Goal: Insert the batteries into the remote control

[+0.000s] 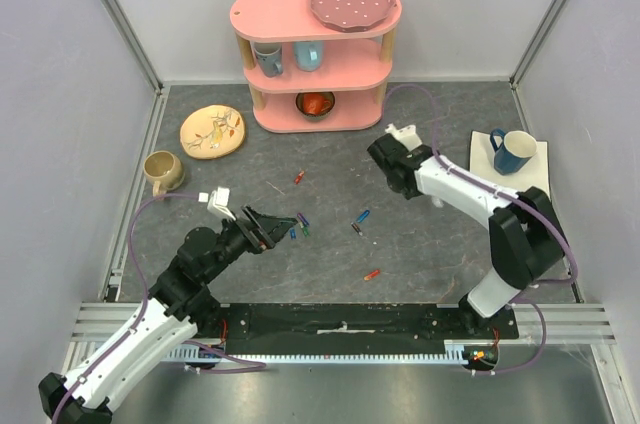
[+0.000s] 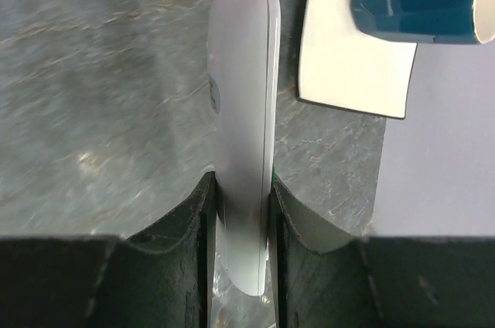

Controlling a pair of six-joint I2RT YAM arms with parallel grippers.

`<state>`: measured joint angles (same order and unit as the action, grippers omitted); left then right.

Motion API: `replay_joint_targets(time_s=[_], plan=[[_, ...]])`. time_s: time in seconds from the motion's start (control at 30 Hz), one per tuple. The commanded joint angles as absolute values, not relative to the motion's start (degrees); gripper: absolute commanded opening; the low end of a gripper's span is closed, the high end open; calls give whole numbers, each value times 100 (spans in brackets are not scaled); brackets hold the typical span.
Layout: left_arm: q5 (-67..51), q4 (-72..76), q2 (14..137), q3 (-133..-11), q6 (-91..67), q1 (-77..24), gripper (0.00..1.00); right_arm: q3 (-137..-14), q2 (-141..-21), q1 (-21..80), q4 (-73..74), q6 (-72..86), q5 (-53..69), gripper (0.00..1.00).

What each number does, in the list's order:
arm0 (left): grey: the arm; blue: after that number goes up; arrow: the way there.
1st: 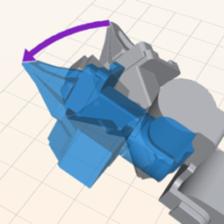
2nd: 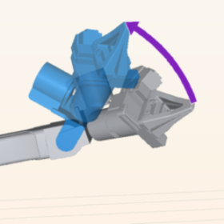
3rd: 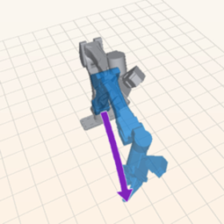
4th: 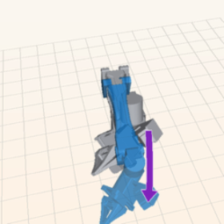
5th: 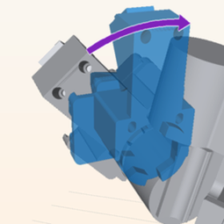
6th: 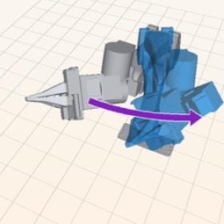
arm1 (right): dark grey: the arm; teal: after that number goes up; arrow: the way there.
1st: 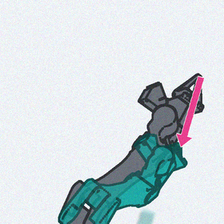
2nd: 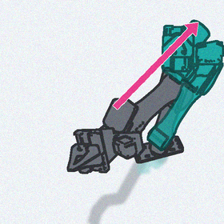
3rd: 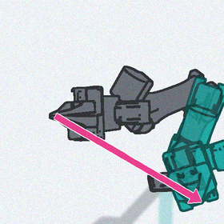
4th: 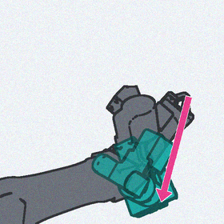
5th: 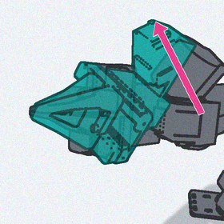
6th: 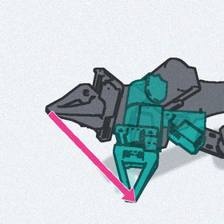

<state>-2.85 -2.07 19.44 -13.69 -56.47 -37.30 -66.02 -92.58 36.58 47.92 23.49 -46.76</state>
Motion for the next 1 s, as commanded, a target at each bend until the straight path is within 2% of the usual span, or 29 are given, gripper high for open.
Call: replay_joint_targets(time_s=[0.0, 0.27, 0.53, 0.63, 0.77, 0.87, 0.97], plan=[[-185, -545, 1749, -1266, -5291, -3709, 90, -6662, -9596, 3024, 4482, 2373, -4782, 0], [-421, -773, 1828, -1283, -5062, -3709, 90, -6960, -10730, 2821, 4245, 2505, -4491, 0], [-501, -826, 1687, -1178, -4992, -3709, 90, -7383, -11319, 2681, 4245, 2488, -4062, 0], [-527, -800, 1731, -1186, -4983, -3709, 90, -7444, -11425, 2628, 4236, 2409, -3842, 11], [-527, -782, 1819, -1187, -4975, -3709, 91, -7357, -11426, 2637, 4140, 2338, -3525, 31], [-536, -773, 1907, -1187, -5010, -3709, 91, -7278, -11391, 2637, 4096, 2355, -3393, 42], [-571, -782, 1995, -1195, -5036, -3709, 92, -7216, -11320, 2637, 4096, 2391, -3314, 48]])
